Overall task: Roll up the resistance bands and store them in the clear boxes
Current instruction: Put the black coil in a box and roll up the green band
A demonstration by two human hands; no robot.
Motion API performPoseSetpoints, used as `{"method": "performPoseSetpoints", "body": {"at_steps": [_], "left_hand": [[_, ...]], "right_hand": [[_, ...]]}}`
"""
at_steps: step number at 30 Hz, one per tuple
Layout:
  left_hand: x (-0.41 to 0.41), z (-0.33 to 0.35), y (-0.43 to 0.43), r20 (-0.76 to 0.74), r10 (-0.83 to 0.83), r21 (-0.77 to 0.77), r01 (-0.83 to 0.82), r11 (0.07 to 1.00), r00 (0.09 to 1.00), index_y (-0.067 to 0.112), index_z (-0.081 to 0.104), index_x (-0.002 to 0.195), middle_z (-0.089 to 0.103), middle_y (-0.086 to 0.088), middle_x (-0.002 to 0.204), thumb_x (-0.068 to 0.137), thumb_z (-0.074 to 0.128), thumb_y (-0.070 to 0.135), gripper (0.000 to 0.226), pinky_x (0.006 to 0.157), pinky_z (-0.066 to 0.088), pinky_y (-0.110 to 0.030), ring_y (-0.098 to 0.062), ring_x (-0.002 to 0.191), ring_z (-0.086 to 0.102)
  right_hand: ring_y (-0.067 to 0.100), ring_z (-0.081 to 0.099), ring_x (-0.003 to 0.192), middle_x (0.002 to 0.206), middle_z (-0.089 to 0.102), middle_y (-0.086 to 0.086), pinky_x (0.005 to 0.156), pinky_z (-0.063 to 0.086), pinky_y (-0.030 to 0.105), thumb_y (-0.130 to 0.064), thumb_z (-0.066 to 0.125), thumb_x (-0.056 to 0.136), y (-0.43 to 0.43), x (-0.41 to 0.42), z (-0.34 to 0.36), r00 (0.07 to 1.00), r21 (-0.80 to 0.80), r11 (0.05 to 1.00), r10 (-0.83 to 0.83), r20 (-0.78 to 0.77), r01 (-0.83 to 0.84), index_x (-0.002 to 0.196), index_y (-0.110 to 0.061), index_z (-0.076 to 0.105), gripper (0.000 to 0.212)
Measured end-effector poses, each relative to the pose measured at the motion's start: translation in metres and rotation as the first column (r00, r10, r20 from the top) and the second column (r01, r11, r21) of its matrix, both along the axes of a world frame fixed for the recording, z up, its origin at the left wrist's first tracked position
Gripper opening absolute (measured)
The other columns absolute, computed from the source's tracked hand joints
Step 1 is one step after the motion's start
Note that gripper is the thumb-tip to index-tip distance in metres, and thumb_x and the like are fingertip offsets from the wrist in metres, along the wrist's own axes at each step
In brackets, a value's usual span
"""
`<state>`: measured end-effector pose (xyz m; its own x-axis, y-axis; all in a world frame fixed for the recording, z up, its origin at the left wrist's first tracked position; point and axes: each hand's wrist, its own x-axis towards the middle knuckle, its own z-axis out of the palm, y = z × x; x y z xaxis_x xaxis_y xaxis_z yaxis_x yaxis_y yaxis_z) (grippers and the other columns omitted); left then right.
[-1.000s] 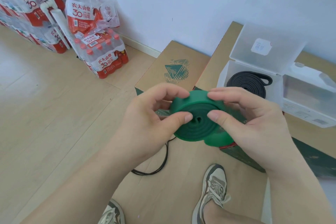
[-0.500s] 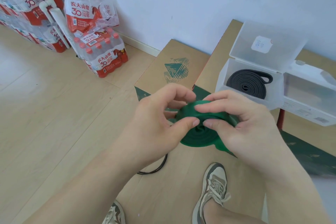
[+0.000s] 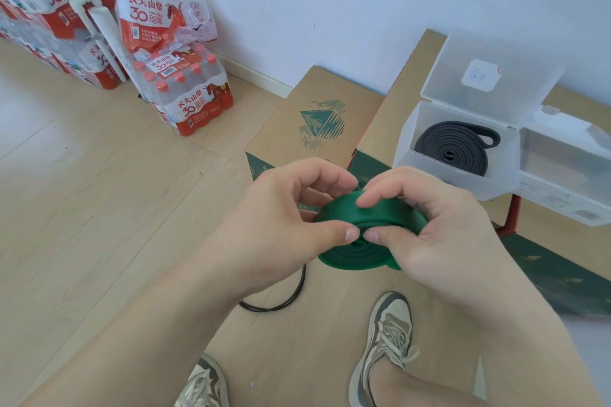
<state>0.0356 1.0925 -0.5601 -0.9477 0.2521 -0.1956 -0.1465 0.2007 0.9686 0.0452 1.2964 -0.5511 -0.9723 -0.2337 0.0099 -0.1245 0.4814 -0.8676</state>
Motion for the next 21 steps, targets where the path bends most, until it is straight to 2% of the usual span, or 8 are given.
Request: {"method": "performPoseSetpoints", "body": {"at_steps": [3, 6, 9, 12, 14, 18, 21], "left_hand": [[0.002, 0.003, 0.002, -0.065, -0.028, -0.083, 0.023, 0.996, 0.998, 0.036, 0.076, 0.102, 0.073, 0.016, 0.095, 0.075, 0.089, 0.007, 0.042, 0.076, 0.064, -0.029, -0.01, 0.087, 0.073], [0.002, 0.007, 0.0, -0.093, -0.032, -0.111, 0.021, 0.994, 0.995, 0.037, 0.076, 0.103, 0.069, 0.027, 0.095, 0.077, 0.088, 0.011, 0.038, 0.07, 0.06, -0.019, -0.005, 0.088, 0.072], [0.001, 0.005, -0.001, -0.071, 0.045, -0.027, -0.047, 0.999, 0.996, 0.037, 0.073, 0.098, 0.069, 0.023, 0.094, 0.083, 0.082, 0.008, 0.034, 0.07, 0.063, -0.025, -0.014, 0.09, 0.074], [0.0, 0.004, -0.001, -0.062, 0.117, 0.061, -0.113, 0.992, 0.991, 0.034, 0.073, 0.096, 0.072, 0.015, 0.094, 0.084, 0.081, 0.004, 0.034, 0.072, 0.063, -0.027, -0.018, 0.094, 0.072], [-0.001, 0.002, -0.002, -0.06, 0.154, 0.114, -0.146, 0.983, 0.986, 0.03, 0.073, 0.097, 0.074, 0.009, 0.095, 0.084, 0.081, 0.003, 0.031, 0.072, 0.061, -0.024, -0.016, 0.097, 0.069], [0.0, -0.003, 0.001, -0.062, 0.17, 0.136, -0.16, 0.978, 0.983, 0.028, 0.073, 0.098, 0.075, 0.004, 0.1, 0.085, 0.08, 0.005, 0.027, 0.075, 0.062, -0.028, -0.016, 0.1, 0.068], [-0.001, -0.005, 0.002, -0.079, 0.108, 0.055, -0.104, 0.993, 0.991, 0.032, 0.073, 0.098, 0.074, 0.008, 0.099, 0.085, 0.081, 0.006, 0.03, 0.083, 0.063, -0.031, -0.015, 0.1, 0.072]], "right_hand": [[0.015, 0.068, 0.104, 0.105, 0.073, -0.008, 0.088, 0.055, 0.029, 0.011, 0.079, 0.076, 0.002, 0.0, 0.0, 0.999, -0.014, 0.999, -0.037, 0.03, 0.038, 0.09, -0.032, 0.071, 0.046], [0.011, 0.073, 0.101, 0.102, 0.078, -0.011, 0.087, 0.059, 0.024, 0.009, 0.082, 0.077, 0.003, 0.0, 0.0, 0.993, -0.116, 0.989, -0.08, 0.082, 0.089, 0.095, -0.033, 0.075, 0.046], [0.014, 0.074, 0.108, 0.108, 0.079, -0.008, 0.093, 0.057, 0.023, 0.005, 0.083, 0.079, 0.005, -0.001, -0.001, 0.994, -0.203, 0.975, -0.071, 0.083, 0.087, 0.106, -0.029, 0.077, 0.044], [0.018, 0.074, 0.11, 0.112, 0.079, -0.004, 0.096, 0.058, 0.027, 0.006, 0.077, 0.085, 0.009, -0.003, -0.002, 0.992, -0.271, 0.955, -0.106, 0.063, 0.119, 0.103, -0.022, 0.079, 0.034], [0.018, 0.075, 0.105, 0.109, 0.08, -0.003, 0.092, 0.059, 0.025, 0.005, 0.074, 0.088, 0.008, -0.004, 0.0, 0.989, -0.302, 0.941, -0.138, 0.061, 0.15, 0.101, -0.022, 0.08, 0.031], [0.012, 0.076, 0.094, 0.098, 0.081, -0.005, 0.082, 0.058, 0.019, 0.003, 0.07, 0.092, 0.006, -0.005, 0.002, 0.985, -0.29, 0.942, -0.16, 0.061, 0.171, 0.102, -0.024, 0.078, 0.029], [0.012, 0.072, 0.088, 0.094, 0.076, -0.009, 0.074, 0.055, 0.019, 0.002, 0.066, 0.096, 0.005, -0.005, -0.003, 0.989, -0.164, 0.975, -0.144, 0.044, 0.15, 0.098, -0.033, 0.075, 0.035]]}}
